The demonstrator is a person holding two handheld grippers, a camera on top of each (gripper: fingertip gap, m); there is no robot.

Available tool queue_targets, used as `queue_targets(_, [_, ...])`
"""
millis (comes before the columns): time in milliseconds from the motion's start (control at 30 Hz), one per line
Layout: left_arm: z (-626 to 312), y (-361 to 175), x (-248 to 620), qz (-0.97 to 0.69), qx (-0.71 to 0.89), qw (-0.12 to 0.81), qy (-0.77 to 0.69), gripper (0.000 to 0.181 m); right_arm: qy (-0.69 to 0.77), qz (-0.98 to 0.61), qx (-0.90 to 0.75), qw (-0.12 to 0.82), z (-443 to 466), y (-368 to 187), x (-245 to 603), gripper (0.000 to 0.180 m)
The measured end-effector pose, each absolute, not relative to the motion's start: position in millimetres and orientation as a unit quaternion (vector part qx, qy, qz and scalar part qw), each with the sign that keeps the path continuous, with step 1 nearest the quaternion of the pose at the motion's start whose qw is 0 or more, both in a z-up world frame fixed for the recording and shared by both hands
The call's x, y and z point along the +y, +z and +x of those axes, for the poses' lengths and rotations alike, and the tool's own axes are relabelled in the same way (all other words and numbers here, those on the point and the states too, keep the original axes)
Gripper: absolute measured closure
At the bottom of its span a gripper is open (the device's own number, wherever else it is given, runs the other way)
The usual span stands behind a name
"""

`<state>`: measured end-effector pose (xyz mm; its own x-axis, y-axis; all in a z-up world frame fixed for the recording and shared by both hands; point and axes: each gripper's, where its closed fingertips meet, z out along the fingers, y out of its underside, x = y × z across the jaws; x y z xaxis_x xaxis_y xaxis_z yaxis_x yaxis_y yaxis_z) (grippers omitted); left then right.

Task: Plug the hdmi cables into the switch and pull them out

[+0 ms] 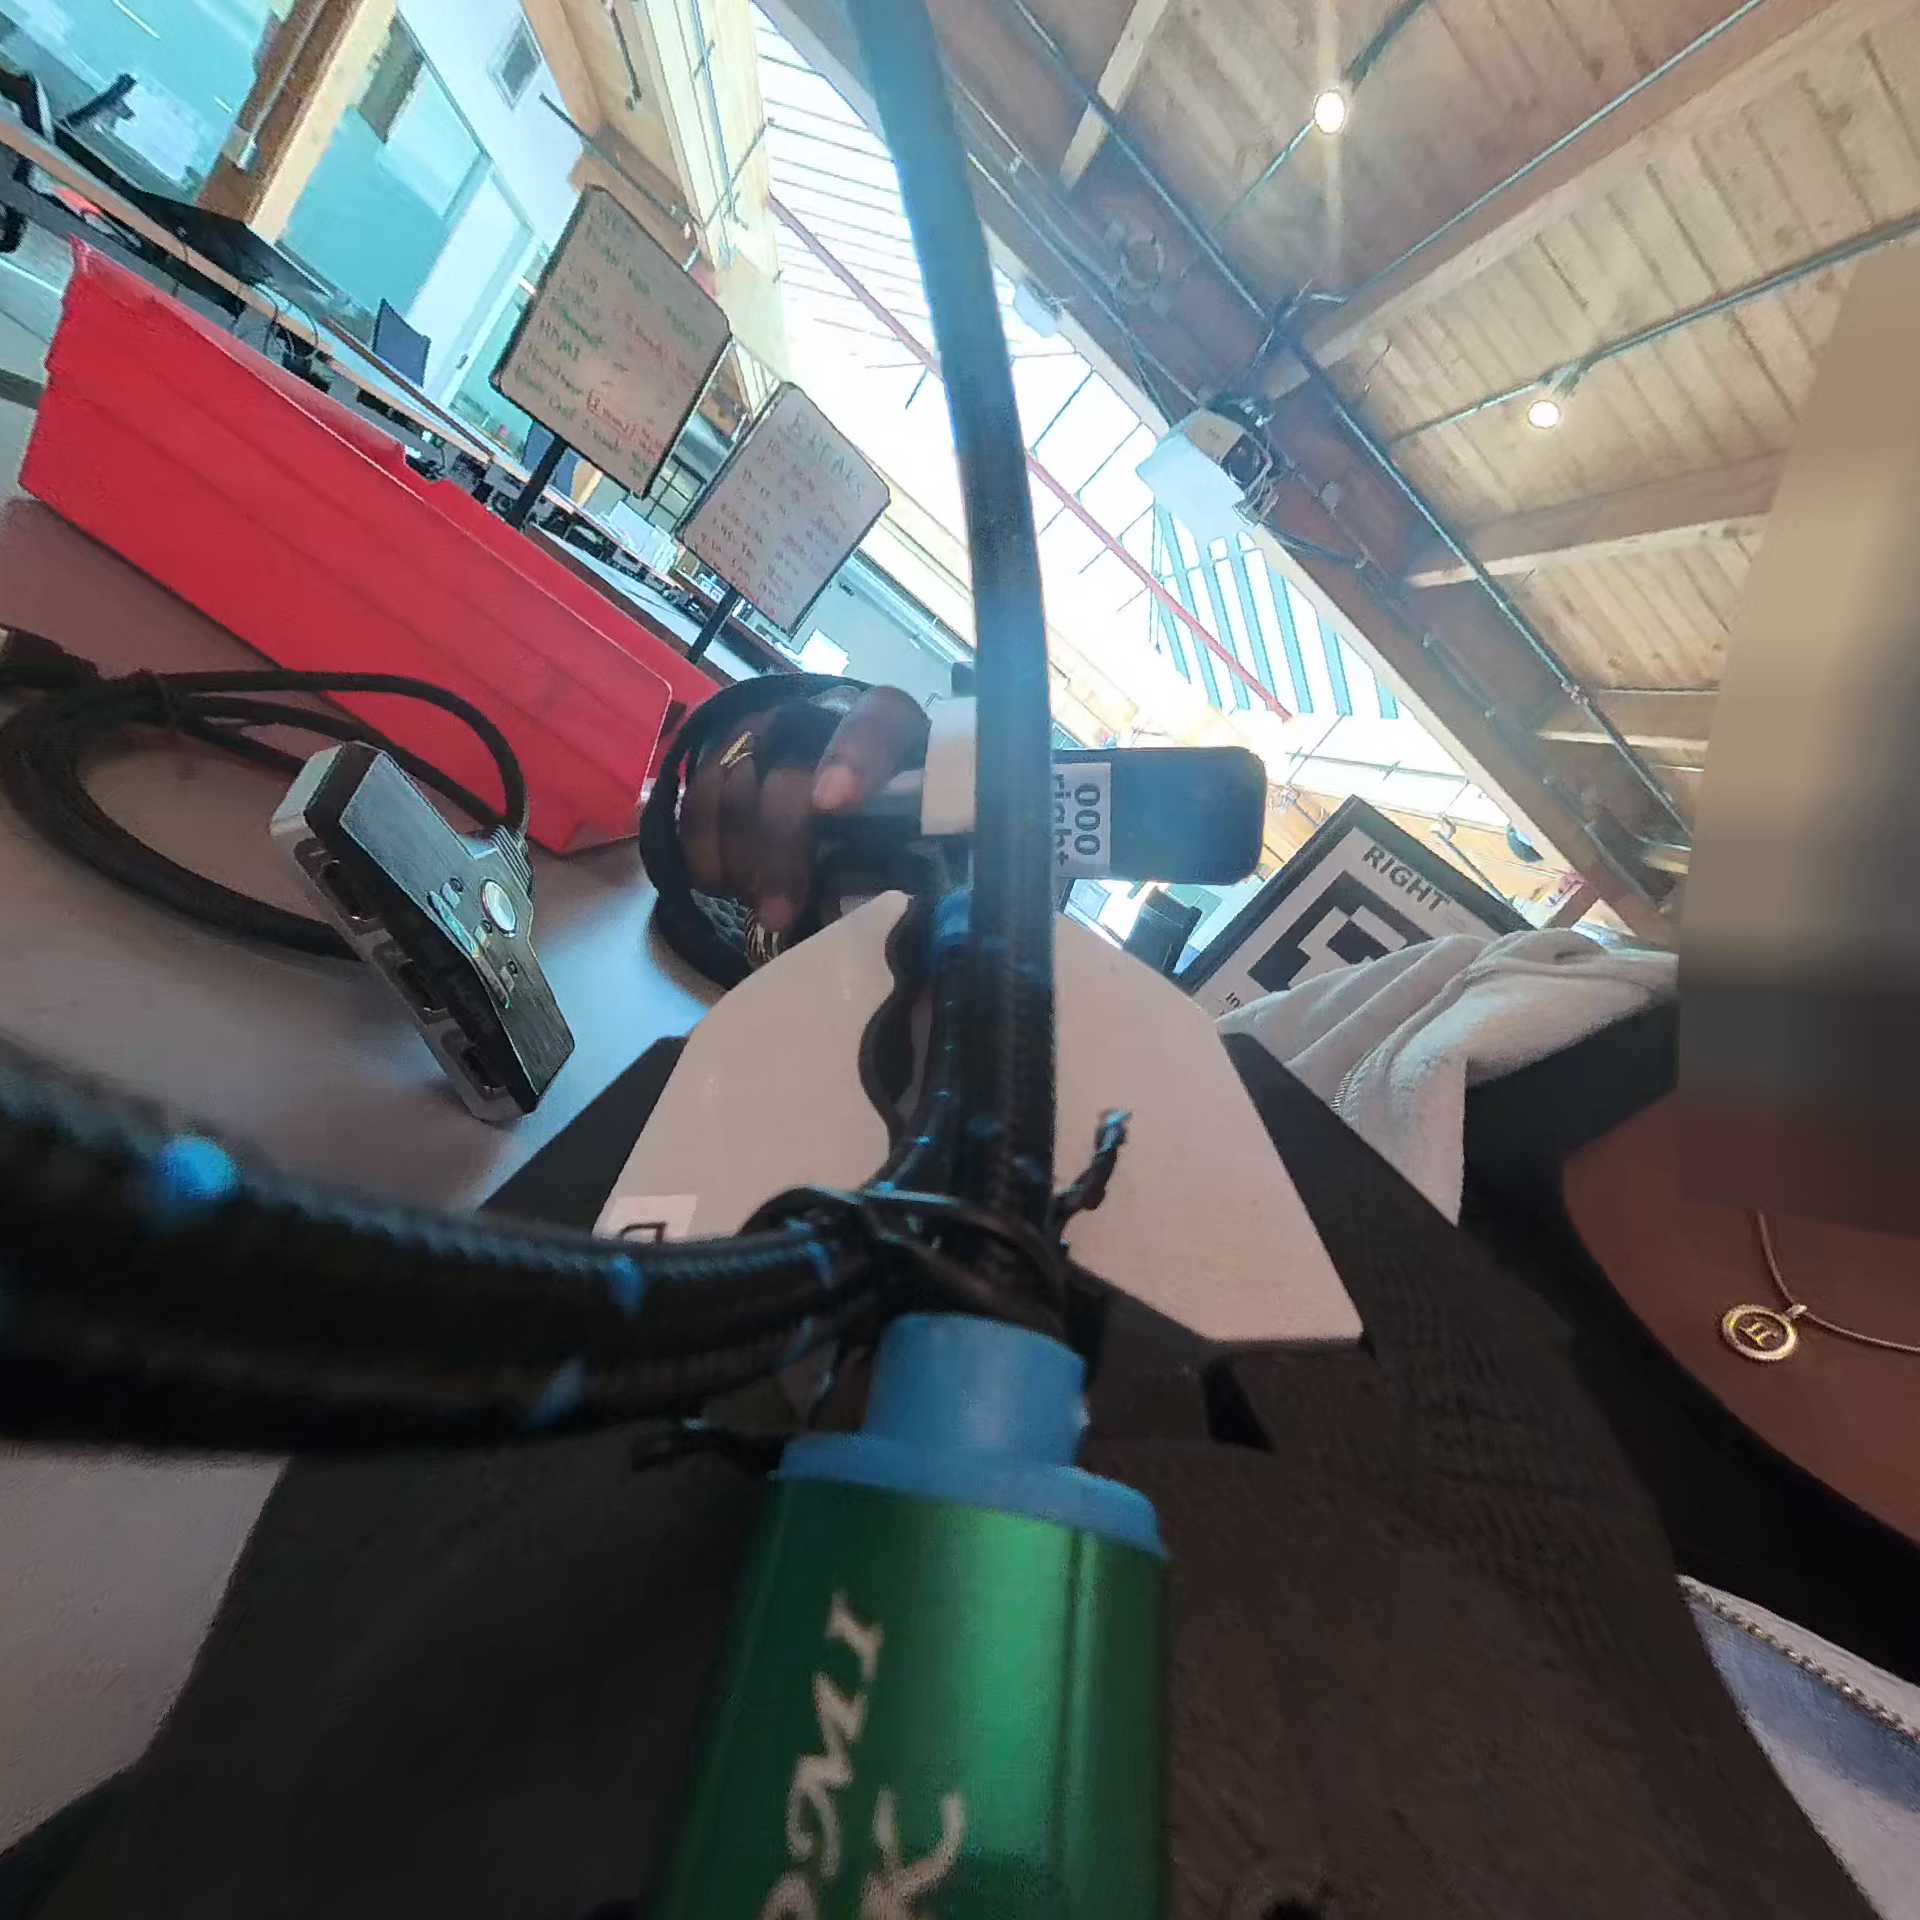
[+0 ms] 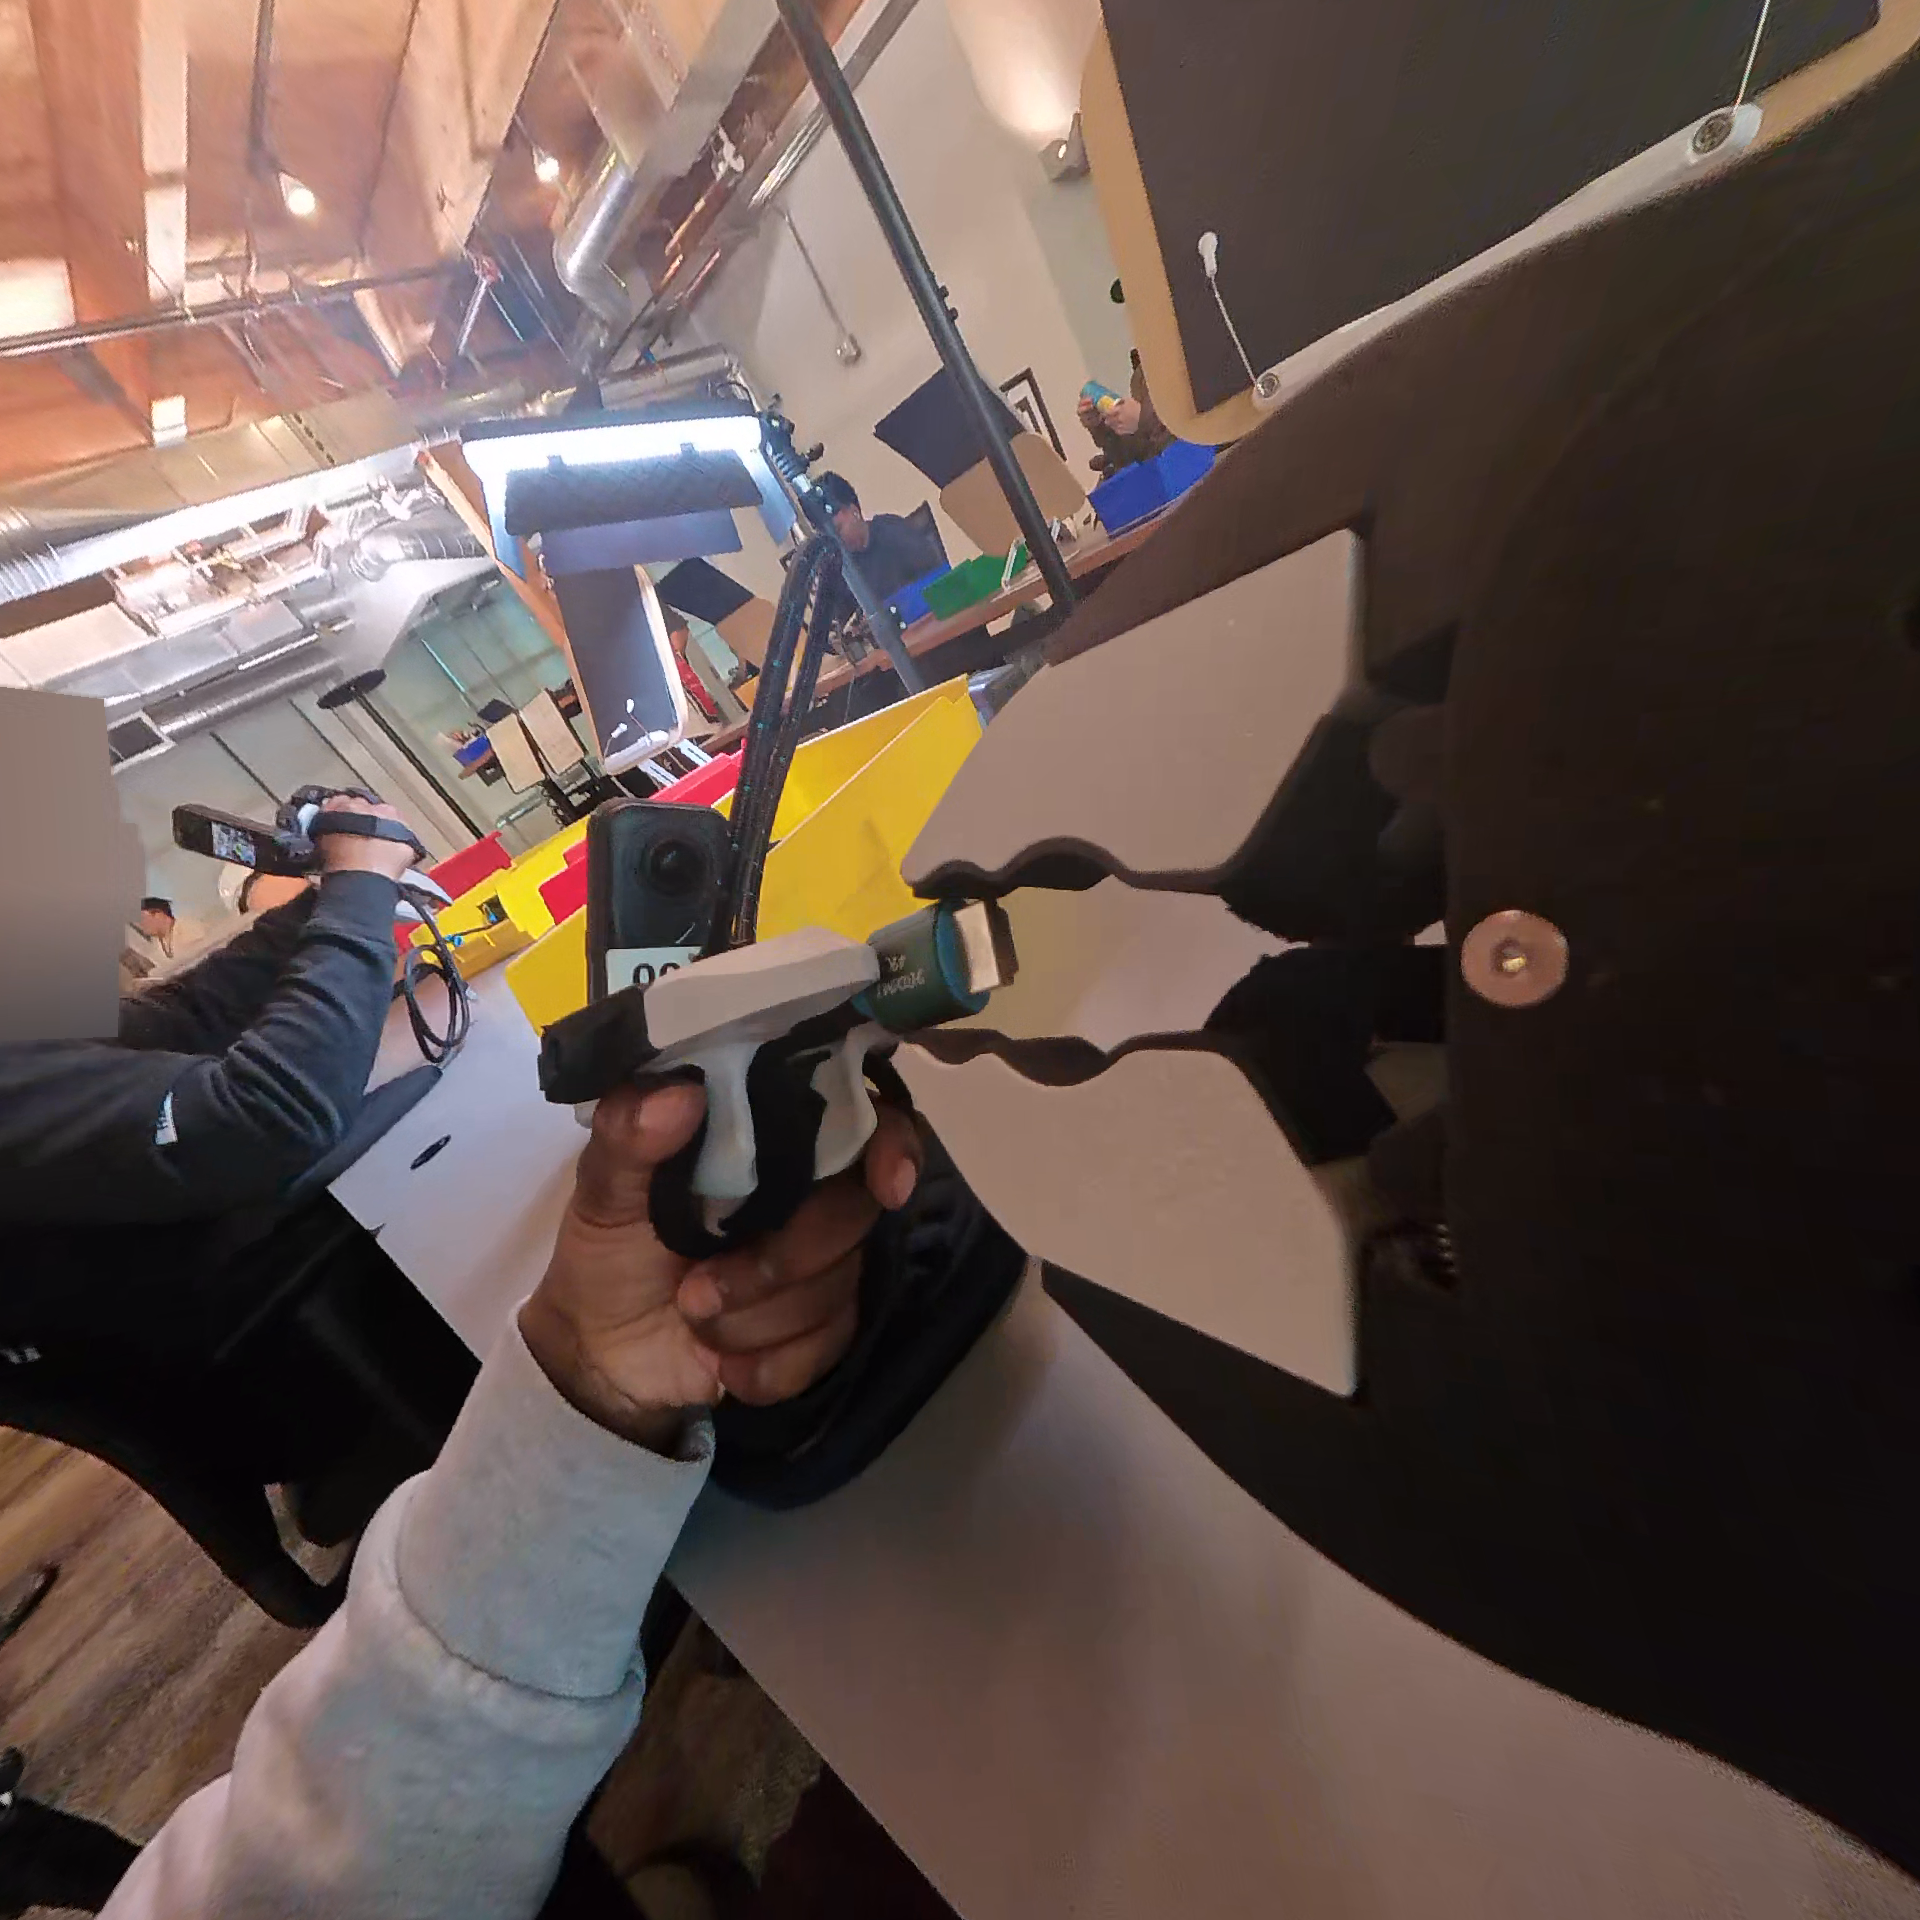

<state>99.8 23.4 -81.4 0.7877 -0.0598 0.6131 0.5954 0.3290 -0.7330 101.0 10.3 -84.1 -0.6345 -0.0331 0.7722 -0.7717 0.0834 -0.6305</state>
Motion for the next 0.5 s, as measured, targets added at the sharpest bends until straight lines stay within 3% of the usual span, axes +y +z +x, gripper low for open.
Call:
queue_targets(100, [102, -81, 24, -0.542, -0.243, 0.776, -0.212, 0.17, 0.606, 0.301, -0.677, 0.289, 103, -84, 12, 0.157])
queue_targets(233, [106, -67, 19, -0.534, -0.198, 0.812, -0.124, 0.154, 0.667, 0.252, -0.67, 0.205, 112, -73, 7, 0.158])
queue_targets(400, [107, -57, 8, -0.563, -0.119, 0.802, 0.158, 0.143, 0.736, 0.127, -0.665, -0.016, 116, -65, -3, 0.158])
queue_targets(500, [103, -61, 0, -0.58, -0.11, 0.777, 0.217, 0.142, 0.733, 0.082, -0.667, -0.105, 118, -74, -11, 0.158])
